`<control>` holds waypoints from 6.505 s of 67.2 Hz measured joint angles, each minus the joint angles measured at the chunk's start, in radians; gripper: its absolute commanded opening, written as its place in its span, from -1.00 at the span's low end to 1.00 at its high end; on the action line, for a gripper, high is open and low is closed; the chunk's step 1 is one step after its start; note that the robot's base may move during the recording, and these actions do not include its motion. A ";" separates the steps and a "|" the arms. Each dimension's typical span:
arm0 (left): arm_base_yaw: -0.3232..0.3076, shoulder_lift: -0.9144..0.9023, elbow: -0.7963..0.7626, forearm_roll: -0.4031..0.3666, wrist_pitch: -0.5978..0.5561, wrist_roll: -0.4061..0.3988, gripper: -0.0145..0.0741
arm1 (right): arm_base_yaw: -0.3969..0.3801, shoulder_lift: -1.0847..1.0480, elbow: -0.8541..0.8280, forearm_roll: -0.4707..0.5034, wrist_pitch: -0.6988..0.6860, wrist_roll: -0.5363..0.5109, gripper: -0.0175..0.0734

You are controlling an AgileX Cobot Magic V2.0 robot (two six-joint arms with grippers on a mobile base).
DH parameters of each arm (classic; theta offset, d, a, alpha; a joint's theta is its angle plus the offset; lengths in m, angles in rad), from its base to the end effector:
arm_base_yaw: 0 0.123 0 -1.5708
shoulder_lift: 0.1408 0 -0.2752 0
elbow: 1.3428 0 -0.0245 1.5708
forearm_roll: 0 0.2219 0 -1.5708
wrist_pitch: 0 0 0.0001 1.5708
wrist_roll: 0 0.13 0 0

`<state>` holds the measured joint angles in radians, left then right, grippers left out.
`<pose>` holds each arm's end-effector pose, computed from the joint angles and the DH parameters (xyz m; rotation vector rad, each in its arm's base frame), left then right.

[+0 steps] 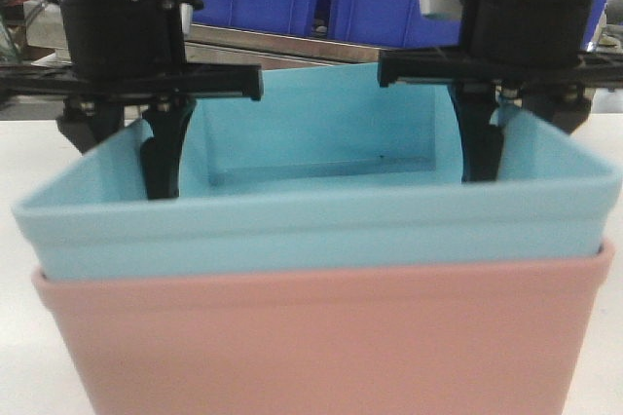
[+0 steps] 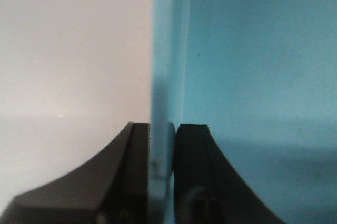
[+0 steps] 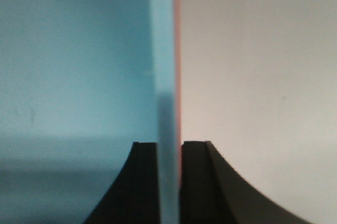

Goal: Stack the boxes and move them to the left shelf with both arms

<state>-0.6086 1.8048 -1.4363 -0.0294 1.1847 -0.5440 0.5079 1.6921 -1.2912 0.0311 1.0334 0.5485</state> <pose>0.2722 -0.1940 0.2118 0.0842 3.0653 -0.1234 0.2768 0.1580 0.2169 0.0791 2.9548 0.2037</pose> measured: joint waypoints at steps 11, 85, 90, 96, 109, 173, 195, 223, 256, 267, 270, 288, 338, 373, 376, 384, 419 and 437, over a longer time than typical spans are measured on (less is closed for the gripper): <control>-0.008 -0.086 0.002 0.016 0.028 -0.020 -0.68 | 0.048 -0.042 -0.006 -0.004 0.062 0.022 -0.49; -0.153 -0.405 0.295 -0.040 0.030 -0.160 -0.68 | 0.274 -0.325 0.181 -0.052 0.137 0.268 -0.49; -0.153 -0.407 0.295 -0.038 0.034 -0.161 -0.68 | 0.280 -0.326 0.182 -0.052 0.137 0.274 -0.49; -0.153 -0.407 0.295 -0.034 0.036 -0.163 -0.68 | 0.283 -0.327 0.182 -0.054 0.133 0.279 -0.49; -0.153 -0.408 0.295 -0.031 0.036 -0.163 -0.68 | 0.283 -0.327 0.182 -0.064 0.124 0.281 -0.49; -0.153 -0.408 0.295 -0.031 0.032 -0.152 -0.68 | 0.284 -0.327 0.182 -0.099 0.097 0.283 -0.49; -0.153 -0.408 0.295 -0.031 0.031 -0.162 -0.68 | 0.284 -0.327 0.182 -0.099 0.112 0.283 -0.49; -0.153 -0.408 0.295 -0.033 0.031 -0.164 -0.68 | 0.284 -0.327 0.182 -0.095 0.115 0.283 -0.49; -0.153 -0.408 0.295 -0.033 0.031 -0.164 -0.68 | 0.284 -0.327 0.182 -0.095 0.115 0.283 -0.49; -0.153 -0.408 0.295 -0.033 0.031 -0.164 -0.68 | 0.284 -0.327 0.182 -0.095 0.115 0.283 -0.49; -0.153 -0.408 0.295 -0.033 0.031 -0.164 -0.68 | 0.284 -0.327 0.182 -0.095 0.115 0.283 -0.49; -0.153 -0.408 0.295 -0.033 0.030 -0.164 -0.68 | 0.284 -0.327 0.182 -0.095 0.115 0.285 -0.49; -0.153 -0.410 0.295 -0.047 0.035 -0.164 -0.68 | 0.287 -0.327 0.182 -0.092 0.115 0.285 -0.49; -0.153 -0.410 0.295 -0.055 0.035 -0.164 -0.68 | 0.287 -0.327 0.182 -0.096 0.122 0.285 -0.49; -0.153 -0.410 0.295 -0.055 0.034 -0.164 -0.68 | 0.287 -0.327 0.182 -0.096 0.122 0.285 -0.49; -0.153 -0.410 0.295 -0.055 0.034 -0.164 -0.68 | 0.287 -0.327 0.182 -0.096 0.122 0.285 -0.49; -0.153 -0.410 0.295 -0.057 0.034 -0.164 -0.68 | 0.287 -0.329 0.182 -0.096 0.124 0.285 -0.49; -0.153 -0.410 0.295 -0.060 0.034 -0.164 -0.68 | 0.287 -0.329 0.182 -0.096 0.125 0.285 -0.49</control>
<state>-0.7617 1.3947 -1.1418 -0.0890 1.2184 -0.7075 0.7953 1.3635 -1.1091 -0.0646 1.1583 0.8334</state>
